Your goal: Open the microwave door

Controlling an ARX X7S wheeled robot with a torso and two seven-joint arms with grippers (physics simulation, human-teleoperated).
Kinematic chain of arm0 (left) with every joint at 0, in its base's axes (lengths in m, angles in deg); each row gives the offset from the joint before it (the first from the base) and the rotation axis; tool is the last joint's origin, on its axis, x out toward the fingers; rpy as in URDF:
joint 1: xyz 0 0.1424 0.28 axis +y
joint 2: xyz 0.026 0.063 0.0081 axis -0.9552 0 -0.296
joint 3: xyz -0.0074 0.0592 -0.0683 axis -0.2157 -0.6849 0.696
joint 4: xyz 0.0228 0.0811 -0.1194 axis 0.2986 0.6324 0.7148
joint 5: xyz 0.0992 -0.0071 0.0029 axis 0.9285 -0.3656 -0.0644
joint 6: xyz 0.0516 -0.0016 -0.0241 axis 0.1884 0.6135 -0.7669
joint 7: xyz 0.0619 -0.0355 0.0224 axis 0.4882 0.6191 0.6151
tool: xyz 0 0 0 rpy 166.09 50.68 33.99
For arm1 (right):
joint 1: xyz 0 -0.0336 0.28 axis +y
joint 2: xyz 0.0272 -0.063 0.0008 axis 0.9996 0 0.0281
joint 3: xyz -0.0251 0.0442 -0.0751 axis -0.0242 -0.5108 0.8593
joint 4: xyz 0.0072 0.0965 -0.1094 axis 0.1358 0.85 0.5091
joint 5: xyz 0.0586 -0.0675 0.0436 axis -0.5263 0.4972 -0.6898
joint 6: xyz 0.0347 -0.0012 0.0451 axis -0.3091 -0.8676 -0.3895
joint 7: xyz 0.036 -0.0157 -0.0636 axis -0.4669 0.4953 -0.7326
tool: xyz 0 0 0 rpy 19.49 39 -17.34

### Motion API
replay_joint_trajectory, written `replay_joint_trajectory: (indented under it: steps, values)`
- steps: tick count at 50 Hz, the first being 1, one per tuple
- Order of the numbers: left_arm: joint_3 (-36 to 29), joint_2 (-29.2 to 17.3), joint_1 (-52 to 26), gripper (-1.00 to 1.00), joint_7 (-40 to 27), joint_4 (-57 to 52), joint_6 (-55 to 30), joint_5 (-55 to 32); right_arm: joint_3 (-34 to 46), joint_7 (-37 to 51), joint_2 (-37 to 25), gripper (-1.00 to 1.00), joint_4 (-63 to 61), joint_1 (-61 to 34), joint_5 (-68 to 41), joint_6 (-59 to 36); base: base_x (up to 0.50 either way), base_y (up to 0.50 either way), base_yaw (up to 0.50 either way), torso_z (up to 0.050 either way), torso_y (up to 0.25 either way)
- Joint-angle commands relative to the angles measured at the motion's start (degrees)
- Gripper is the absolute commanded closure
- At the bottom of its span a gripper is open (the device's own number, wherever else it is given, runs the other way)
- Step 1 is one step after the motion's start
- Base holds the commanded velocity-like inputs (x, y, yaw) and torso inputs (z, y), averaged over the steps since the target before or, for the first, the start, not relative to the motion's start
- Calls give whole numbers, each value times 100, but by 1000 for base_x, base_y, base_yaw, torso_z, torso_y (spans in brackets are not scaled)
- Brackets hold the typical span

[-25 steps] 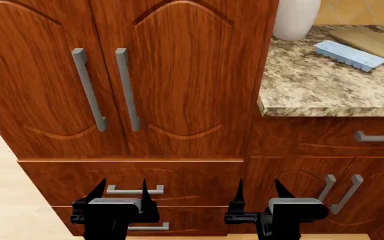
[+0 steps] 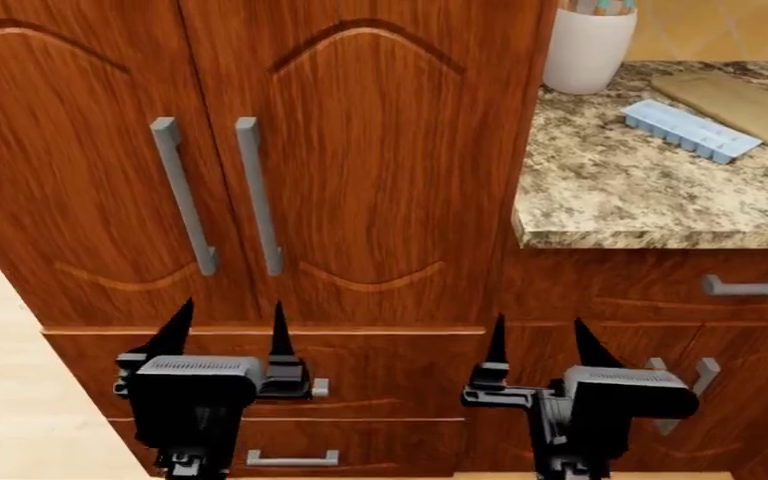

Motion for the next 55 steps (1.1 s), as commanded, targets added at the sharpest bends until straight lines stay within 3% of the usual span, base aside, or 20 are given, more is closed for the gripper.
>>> replay_joint_trajectory:
  steps: [1,9,17,27,34,55]
  values:
    - [-25,-362,-947,-100,-95,-1796,-1158,-164,-83,403,-182,-100,-1686,-791,-214,-849,0,0,0,50,0]
    - [259,-783,-2408,-100,-10,-2846,-2052,-368,-329,562,-611,-100,-3118,-2292,-300,-2148,0,0,0,50,0]
    - [830,-1009,-3179,-100,-95,-3357,-2424,-722,-602,677,-847,-100,-3973,-3130,-458,-2821,0,0,0,50,0]
    - [1469,-1265,-4189,-100,-345,-4408,-3694,-1435,-779,762,-1275,-100,-5133,-4062,-640,-4062,0,0,0,50,0]
    - [1537,-1232,-4219,-100,-471,-4387,-3746,-1561,-645,1102,-1563,-100,-5159,-3946,-805,-3963,62,0,0,29,0]
    - [1454,-1299,-4137,-100,-582,-4269,-3656,-1612,-620,1343,-1717,-100,-5017,-3725,-995,-3783,436,0,0,0,0]
